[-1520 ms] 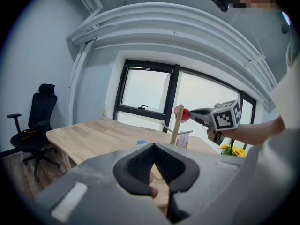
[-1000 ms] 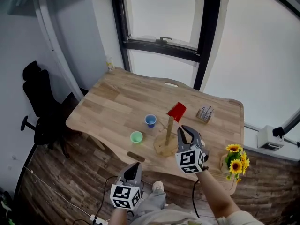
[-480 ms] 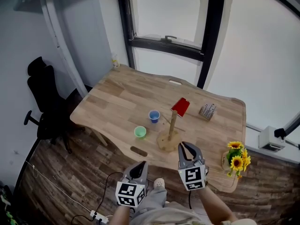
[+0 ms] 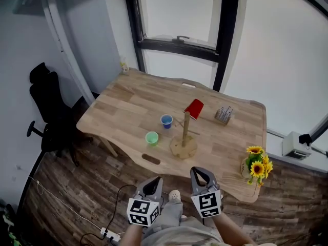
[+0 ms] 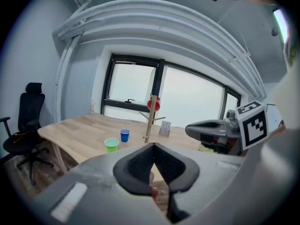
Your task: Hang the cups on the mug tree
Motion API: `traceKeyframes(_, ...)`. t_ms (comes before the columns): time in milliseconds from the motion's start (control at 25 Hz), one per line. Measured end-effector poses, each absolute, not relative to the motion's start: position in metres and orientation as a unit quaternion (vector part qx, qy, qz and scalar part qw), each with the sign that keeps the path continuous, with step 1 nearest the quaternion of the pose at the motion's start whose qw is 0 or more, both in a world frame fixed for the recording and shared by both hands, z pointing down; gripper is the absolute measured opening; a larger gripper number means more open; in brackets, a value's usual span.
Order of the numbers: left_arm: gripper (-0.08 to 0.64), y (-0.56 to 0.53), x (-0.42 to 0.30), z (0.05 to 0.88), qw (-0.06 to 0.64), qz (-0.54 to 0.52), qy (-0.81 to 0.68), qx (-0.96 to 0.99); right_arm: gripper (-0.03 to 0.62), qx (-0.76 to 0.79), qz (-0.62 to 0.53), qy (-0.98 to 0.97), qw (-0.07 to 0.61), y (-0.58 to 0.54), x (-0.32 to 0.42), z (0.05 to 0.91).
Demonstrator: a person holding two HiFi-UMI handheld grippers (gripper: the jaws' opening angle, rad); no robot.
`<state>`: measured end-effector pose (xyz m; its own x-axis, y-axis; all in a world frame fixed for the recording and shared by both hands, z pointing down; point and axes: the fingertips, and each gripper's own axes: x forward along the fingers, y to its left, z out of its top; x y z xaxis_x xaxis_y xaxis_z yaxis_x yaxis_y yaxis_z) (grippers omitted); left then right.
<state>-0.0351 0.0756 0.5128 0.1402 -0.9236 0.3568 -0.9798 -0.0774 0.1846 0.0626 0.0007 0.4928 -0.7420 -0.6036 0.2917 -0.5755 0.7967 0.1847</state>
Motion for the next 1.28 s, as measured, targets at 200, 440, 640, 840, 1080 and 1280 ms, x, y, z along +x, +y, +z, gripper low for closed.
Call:
traceKeyframes(200, 0.000, 0.091, -0.030, 0.519, 0.211, 0.075, -0.650, 0.726, 0.002, 0.317, -0.032, -0.933, 0.165, 0.018, 0.067, 0.495)
traceKeyframes(440, 0.000, 0.095, -0.036, 0.518, 0.225, 0.065, -0.653, 0.720, 0.002, 0.311, -0.025, -0.936, 0.163, 0.036, 0.067, 0.499)
traceKeyframes(640, 0.000, 0.081, -0.052, 0.522, 0.245, 0.051, -0.650, 0.718, 0.002, 0.306, -0.023, -0.936, 0.175, 0.036, 0.066, 0.507)
traceKeyframes(840, 0.000, 0.056, -0.084, 0.516, 0.278, 0.013, -0.644, 0.713, 0.002, 0.317, -0.017, -0.931, 0.179, 0.019, 0.058, 0.503)
traceKeyframes(1080, 0.085, 0.027, -0.117, 0.519, 0.325, -0.016, -0.612, 0.721, 0.002, 0.318, -0.021, -0.928, 0.195, 0.004, 0.029, 0.506)
traceKeyframes(1280, 0.210, 0.003, -0.136, 0.524, 0.364, -0.054, -0.587, 0.721, 0.002, 0.318, -0.023, -0.925, 0.207, -0.004, 0.011, 0.510)
